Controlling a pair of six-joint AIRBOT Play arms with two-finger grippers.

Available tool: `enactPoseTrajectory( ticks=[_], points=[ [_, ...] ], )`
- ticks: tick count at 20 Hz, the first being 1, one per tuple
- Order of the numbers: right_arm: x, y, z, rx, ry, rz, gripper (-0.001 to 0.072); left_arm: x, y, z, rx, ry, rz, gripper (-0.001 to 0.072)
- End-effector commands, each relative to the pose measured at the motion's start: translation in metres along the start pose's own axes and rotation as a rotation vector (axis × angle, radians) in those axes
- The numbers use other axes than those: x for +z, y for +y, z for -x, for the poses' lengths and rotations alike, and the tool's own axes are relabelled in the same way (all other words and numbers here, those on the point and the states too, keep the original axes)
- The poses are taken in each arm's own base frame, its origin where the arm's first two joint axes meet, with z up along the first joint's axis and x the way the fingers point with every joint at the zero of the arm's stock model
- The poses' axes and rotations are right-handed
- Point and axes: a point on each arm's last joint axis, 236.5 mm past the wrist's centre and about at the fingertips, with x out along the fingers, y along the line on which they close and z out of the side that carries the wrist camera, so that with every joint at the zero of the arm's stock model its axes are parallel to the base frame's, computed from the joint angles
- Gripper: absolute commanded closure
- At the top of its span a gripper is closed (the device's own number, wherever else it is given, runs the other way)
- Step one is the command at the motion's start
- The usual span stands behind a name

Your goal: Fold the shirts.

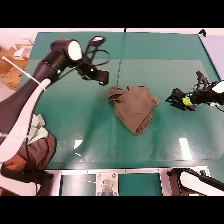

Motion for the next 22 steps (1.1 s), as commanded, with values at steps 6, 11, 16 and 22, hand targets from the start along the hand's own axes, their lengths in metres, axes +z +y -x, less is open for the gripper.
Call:
enactPoseTrajectory(
  ticks=[6,11,16,22],
  points=[
    [0.008,-0.003,-0.079,0.134,0.093,-0.107,0.0331,0.016,-0.052,-0.112,-0.361,-0.064,0.153,0.0042],
    [0.022,0.019,-0.105,0.288,0.072,-0.164,0.0332,0.028,-0.109,-0.137,-0.408,-0.182,0.052,0.0042],
    [0.029,0.023,-0.112,0.318,0.068,-0.175,0.0549,0.022,-0.126,-0.157,-0.396,-0.198,0.047,0.0074],
    [0.043,0.031,-0.093,0.354,0.036,-0.085,0.0702,0.029,-0.106,-0.142,-0.383,-0.166,-0.014,0.0688]
  ],
)
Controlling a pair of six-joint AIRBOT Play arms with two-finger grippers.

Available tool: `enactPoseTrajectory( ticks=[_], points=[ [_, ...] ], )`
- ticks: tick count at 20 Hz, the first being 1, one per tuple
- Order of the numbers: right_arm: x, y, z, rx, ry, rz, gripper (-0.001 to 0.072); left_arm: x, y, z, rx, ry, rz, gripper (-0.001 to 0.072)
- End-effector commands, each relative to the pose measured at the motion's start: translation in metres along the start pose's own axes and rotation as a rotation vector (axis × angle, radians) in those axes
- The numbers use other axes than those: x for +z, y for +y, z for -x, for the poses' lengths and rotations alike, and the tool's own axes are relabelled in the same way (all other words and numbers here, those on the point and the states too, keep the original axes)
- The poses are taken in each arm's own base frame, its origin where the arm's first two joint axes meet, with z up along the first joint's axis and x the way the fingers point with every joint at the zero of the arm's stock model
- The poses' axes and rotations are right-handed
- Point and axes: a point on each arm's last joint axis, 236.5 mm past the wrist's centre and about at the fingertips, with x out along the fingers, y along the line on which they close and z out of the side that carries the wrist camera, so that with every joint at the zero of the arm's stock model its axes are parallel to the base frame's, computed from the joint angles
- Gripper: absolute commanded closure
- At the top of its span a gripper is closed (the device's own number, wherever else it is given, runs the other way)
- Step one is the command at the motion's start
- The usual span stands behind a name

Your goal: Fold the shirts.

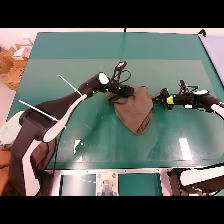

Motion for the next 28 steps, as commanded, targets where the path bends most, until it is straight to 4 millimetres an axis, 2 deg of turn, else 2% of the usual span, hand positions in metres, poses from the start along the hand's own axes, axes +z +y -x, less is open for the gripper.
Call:
enactPoseTrajectory(
  ticks=[1,3,4,6,8,10,12,15,17,18,20,22,23,25,26,28],
  points=[
    [0.013,0.027,0.024,0.065,-0.014,0.061,0.0703,0.034,0.007,0.036,0.029,-0.031,-0.078,0.0689],
    [0.030,0.059,0.057,0.111,-0.063,0.130,0.0703,0.074,0.013,0.085,0.075,-0.098,-0.113,0.0689],
    [0.040,0.079,0.081,0.134,-0.110,0.178,0.0703,0.092,0.012,0.112,0.095,-0.141,-0.132,0.0689],
    [0.054,0.126,0.135,0.177,-0.216,0.291,0.0703,0.129,-0.002,0.176,0.128,-0.252,-0.178,0.0689],
    [0.055,0.184,0.197,0.232,-0.335,0.424,0.0703,0.157,-0.036,0.245,0.148,-0.373,-0.260,0.0689],
    [0.043,0.244,0.268,0.294,-0.486,0.560,0.0703,0.176,-0.084,0.319,0.174,-0.505,-0.379,0.0689],
    [0.014,0.299,0.343,0.333,-0.645,0.693,0.0703,0.185,-0.138,0.399,0.217,-0.663,-0.488,0.0689],
    [-0.041,0.352,0.444,0.346,-0.908,0.859,0.0702,0.169,-0.212,0.527,0.323,-0.904,-0.643,0.0689],
    [-0.079,0.368,0.492,0.329,-1.062,0.926,0.0702,0.147,-0.236,0.594,0.426,-1.018,-0.668,0.0689],
    [-0.092,0.369,0.507,0.304,-1.120,0.943,0.0702,0.136,-0.238,0.618,0.478,-1.046,-0.655,0.0689],
    [-0.104,0.362,0.519,0.229,-1.177,0.947,0.0702,0.119,-0.226,0.640,0.571,-1.037,-0.603,0.0689],
    [-0.097,0.351,0.515,0.177,-1.170,0.918,0.0702,0.112,-0.198,0.629,0.641,-0.945,-0.545,0.0688],
    [-0.090,0.344,0.507,0.174,-1.145,0.898,0.0702,0.109,-0.184,0.615,0.654,-0.884,-0.526,0.0688],
    [-0.065,0.317,0.477,0.171,-1.067,0.817,0.0702,0.110,-0.150,0.574,0.664,-0.751,-0.480,0.0688],
    [-0.050,0.301,0.453,0.172,-1.003,0.774,0.0702,0.113,-0.127,0.547,0.669,-0.686,-0.454,0.0688],
    [-0.020,0.261,0.389,0.157,-0.858,0.704,0.0702,0.114,-0.075,0.484,0.673,-0.546,-0.394,0.0688]
  ],
)
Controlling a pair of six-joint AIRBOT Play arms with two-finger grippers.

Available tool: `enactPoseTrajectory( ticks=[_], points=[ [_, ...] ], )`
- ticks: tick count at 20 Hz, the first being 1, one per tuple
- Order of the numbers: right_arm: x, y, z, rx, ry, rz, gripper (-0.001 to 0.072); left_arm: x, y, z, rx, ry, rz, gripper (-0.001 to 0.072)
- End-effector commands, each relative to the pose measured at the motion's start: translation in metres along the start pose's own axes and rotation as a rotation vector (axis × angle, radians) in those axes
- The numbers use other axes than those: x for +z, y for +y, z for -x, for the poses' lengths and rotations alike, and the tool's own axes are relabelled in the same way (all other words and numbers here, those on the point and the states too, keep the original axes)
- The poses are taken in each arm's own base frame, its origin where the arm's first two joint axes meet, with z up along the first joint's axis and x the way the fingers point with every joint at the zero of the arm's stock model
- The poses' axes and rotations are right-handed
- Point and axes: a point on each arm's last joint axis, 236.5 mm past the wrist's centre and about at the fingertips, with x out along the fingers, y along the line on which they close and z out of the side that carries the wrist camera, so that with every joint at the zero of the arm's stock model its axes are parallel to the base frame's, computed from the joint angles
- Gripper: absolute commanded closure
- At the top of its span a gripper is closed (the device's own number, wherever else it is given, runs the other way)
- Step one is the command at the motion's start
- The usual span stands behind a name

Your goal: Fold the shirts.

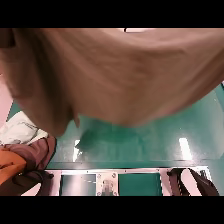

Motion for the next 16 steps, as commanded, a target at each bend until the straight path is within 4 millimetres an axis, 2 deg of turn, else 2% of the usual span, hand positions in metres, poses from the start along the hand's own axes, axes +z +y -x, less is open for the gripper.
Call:
enactPoseTrajectory(
  ticks=[1,4,6,8,9,10,12,13,14,15,16],
  points=[
    [-0.097,-0.055,-0.050,-0.020,0.200,-0.123,0.0702,-0.101,-0.002,-0.078,-0.001,0.264,0.020,0.0688],
    [-0.203,-0.107,-0.101,-0.073,0.370,-0.251,0.0702,-0.224,-0.013,-0.165,-0.054,0.502,0.091,0.0688],
    [-0.272,-0.140,-0.132,-0.120,0.485,-0.319,0.0702,-0.296,-0.011,-0.212,-0.094,0.601,0.183,0.0688],
    [-0.327,-0.167,-0.155,-0.168,0.573,-0.380,0.0702,-0.352,-0.010,-0.246,-0.146,0.640,0.262,0.0688],
    [-0.352,-0.180,-0.165,-0.193,0.608,-0.404,0.0702,-0.370,-0.010,-0.260,-0.168,0.638,0.281,0.0687],
    [-0.373,-0.189,-0.174,-0.207,0.641,-0.424,0.0702,-0.381,-0.009,-0.271,-0.172,0.629,0.292,0.0687],
    [-0.397,-0.198,-0.184,-0.211,0.689,-0.448,0.0701,-0.392,-0.006,-0.283,-0.160,0.625,0.307,0.0665],
    [-0.399,-0.198,-0.185,-0.205,0.699,-0.450,0.0700,-0.391,-0.005,-0.284,-0.162,0.626,0.307,0.0382],
    [-0.391,-0.197,-0.184,-0.193,0.697,-0.448,0.0592,-0.386,-0.003,-0.281,-0.174,0.638,0.308,0.0144],
    [-0.377,-0.196,-0.182,-0.171,0.696,-0.452,0.0390,-0.378,0.001,-0.274,-0.194,0.666,0.319,0.0144],
    [-0.361,-0.197,-0.172,-0.151,0.705,-0.469,0.0323,-0.368,0.007,-0.265,-0.217,0.698,0.325,0.0144]
  ],
)
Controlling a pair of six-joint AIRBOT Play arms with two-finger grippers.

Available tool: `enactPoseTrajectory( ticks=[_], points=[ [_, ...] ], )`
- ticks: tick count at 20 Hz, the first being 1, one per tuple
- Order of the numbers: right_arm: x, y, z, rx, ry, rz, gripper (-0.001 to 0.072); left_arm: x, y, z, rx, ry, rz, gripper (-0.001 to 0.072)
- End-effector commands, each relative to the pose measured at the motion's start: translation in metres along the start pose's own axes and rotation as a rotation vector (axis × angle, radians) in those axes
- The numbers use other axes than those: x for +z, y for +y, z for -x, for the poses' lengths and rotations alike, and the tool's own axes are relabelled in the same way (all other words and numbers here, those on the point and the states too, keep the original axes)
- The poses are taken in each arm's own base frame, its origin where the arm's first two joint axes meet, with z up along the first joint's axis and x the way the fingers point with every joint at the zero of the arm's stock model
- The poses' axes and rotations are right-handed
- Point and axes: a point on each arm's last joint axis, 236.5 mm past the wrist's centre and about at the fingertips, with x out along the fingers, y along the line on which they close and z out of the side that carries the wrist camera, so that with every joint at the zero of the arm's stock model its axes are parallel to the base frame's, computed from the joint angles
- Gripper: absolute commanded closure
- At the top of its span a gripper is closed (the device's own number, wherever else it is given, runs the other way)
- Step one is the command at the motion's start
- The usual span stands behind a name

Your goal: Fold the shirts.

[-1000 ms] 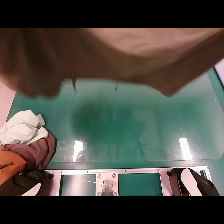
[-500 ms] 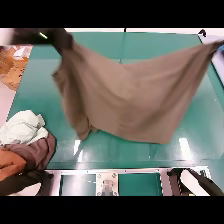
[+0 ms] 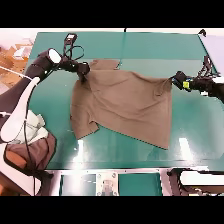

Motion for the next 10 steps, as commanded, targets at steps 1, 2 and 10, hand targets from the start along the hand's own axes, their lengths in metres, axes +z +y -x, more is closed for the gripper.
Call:
enactPoseTrajectory(
  ticks=[1,2,10],
  points=[
    [0.003,-0.006,0.026,0.031,0.072,-0.041,0.0319,-0.003,0.005,0.024,-0.071,0.109,0.035,0.0144],
    [0.000,-0.013,0.045,0.026,0.096,-0.076,0.0320,-0.004,0.007,0.043,-0.090,0.159,0.028,0.0146],
    [-0.186,-0.092,0.147,-0.289,0.429,-0.363,0.0247,-0.076,0.028,0.118,-0.159,0.429,0.127,0.0688]
  ],
)
